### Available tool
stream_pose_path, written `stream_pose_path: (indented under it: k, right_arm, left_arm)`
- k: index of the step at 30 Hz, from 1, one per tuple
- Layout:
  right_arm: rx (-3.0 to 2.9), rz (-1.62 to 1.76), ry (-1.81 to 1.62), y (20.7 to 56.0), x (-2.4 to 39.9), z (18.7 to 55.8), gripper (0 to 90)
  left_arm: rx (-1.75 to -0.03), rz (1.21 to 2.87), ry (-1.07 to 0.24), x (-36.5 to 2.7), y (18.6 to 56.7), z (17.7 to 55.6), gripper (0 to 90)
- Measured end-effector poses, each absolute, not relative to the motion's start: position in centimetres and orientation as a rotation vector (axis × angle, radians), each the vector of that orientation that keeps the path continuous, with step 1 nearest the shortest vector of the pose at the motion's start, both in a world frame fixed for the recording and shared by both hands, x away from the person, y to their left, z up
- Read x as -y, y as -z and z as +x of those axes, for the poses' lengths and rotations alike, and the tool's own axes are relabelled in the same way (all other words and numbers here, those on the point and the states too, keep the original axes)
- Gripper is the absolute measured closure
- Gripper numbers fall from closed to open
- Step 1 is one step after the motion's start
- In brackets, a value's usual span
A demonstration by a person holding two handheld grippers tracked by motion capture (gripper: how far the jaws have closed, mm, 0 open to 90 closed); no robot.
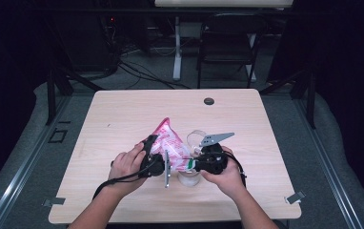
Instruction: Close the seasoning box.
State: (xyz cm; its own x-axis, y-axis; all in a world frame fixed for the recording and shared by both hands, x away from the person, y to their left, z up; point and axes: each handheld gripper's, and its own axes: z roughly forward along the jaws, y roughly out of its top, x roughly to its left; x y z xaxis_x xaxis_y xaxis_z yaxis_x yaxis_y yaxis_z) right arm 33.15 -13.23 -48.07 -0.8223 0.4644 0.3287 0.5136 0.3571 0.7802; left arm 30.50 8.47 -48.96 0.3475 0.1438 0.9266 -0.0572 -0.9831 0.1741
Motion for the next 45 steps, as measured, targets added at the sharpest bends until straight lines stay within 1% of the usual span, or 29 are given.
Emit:
stream_pose_path:
  k: [13, 45]
  right_arm:
    - [2.54, -0.942, 1.473, 48.56, 13.15, 33.39, 90.0]
    - [2.531, -0.977, 1.467, 49.02, 13.01, 33.58, 90.0]
  left_arm:
    - [-0.073, 2.44, -1.704, -8.47, 48.94, 30.58, 62.6]
    - [-0.008, 2.431, -1.777, -8.24, 49.13, 30.13, 63.6]
